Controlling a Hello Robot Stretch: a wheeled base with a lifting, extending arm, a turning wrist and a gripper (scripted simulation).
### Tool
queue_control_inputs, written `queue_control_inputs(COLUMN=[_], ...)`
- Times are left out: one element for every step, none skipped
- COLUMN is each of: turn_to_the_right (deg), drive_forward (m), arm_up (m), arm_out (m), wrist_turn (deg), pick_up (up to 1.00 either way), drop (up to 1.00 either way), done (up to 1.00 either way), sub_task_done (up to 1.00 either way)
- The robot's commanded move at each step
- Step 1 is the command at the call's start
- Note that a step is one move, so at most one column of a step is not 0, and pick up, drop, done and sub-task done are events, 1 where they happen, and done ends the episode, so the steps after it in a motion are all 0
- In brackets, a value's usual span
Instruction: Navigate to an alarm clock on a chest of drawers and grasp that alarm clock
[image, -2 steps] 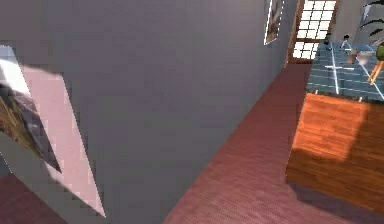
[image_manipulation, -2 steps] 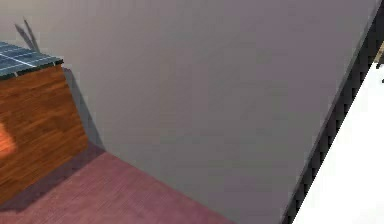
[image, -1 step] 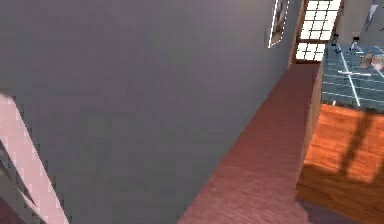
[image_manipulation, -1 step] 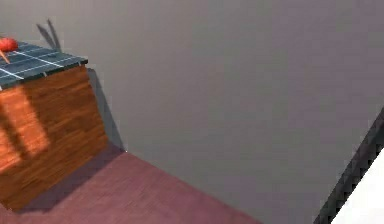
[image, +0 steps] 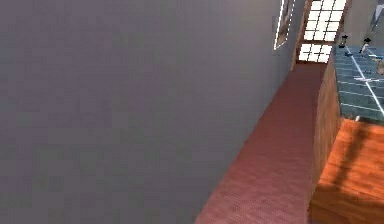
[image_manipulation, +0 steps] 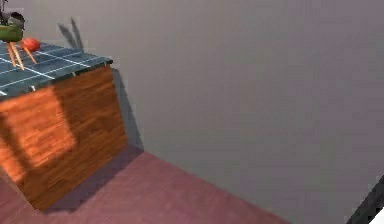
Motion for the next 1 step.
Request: queue_control_inputs(turn_to_the_right=[33.0], drive_forward=[0.0], arm_up=[0.0], arm_out=[0.0], wrist_turn=[0.0], pick_up=[0.0], drop=[0.0], done=[0.0], sub_task_done=[0.0])
